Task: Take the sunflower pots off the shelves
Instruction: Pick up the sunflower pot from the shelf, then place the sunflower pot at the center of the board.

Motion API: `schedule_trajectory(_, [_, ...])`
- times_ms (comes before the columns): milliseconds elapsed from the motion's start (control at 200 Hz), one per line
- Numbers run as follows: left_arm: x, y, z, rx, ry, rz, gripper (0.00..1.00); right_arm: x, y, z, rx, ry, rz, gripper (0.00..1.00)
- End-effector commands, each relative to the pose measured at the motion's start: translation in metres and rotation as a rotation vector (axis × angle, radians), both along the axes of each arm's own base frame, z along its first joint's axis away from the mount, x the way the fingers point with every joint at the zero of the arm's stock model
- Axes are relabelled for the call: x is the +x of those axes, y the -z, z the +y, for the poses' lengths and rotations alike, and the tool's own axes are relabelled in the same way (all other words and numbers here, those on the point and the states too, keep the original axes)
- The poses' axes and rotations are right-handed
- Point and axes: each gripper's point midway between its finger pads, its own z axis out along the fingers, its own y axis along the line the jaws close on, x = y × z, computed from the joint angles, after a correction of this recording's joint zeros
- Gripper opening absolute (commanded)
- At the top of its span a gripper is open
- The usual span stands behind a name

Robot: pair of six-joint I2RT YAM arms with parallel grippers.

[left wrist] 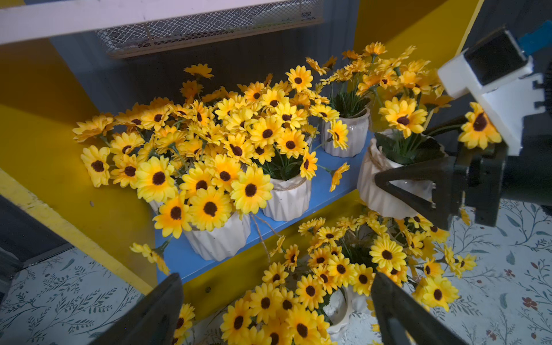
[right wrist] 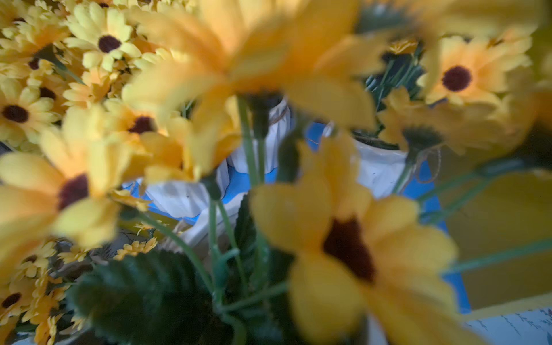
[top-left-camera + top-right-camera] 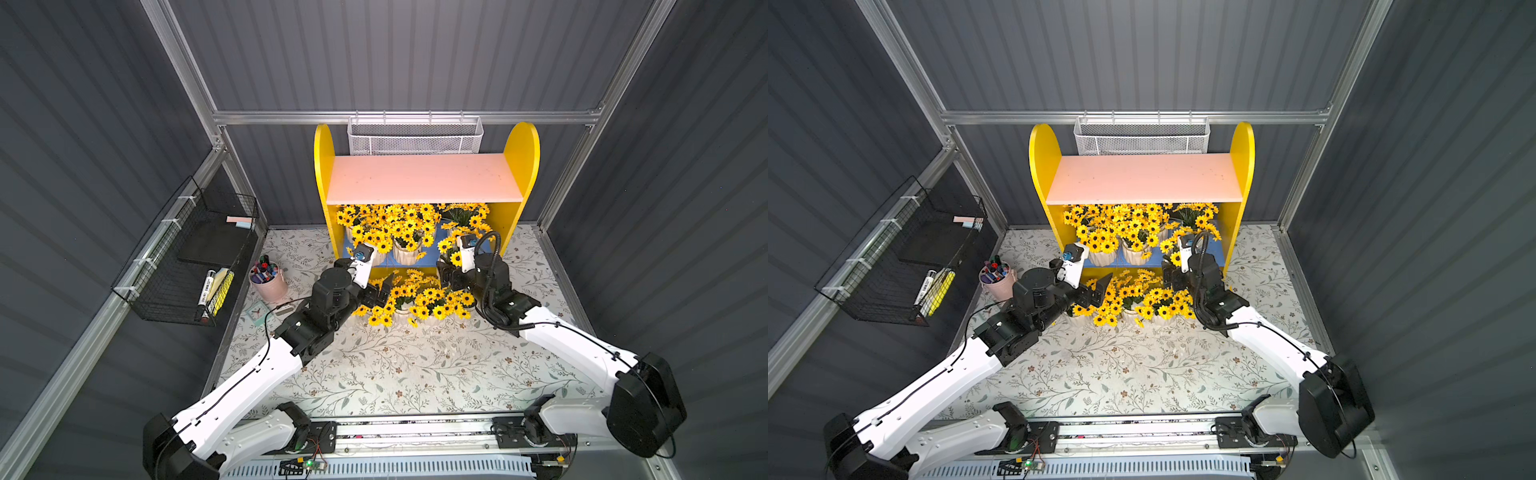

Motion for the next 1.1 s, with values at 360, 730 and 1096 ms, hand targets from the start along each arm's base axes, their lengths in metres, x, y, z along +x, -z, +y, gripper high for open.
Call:
schedule_trajectory(360, [-0.008,0.004,-0.023,-0.042,0.119,0.021,0.99,-0.051,-0.035,-0.086,0.032,0.304,-0.104,0.00])
schedule_trajectory(730, [-0.018,0.000,-0.032,-0.039,0.158,0.004,0.99,-0.074,0.015,-0.189,0.177,0.658,-0.050,0.00])
schedule_trajectory(1096, [-0.020,-0.001,-0.033,-0.040,0.163,-0.005,0.99,-0.068,0.072,-0.225,0.221,0.828,0.007,0.00])
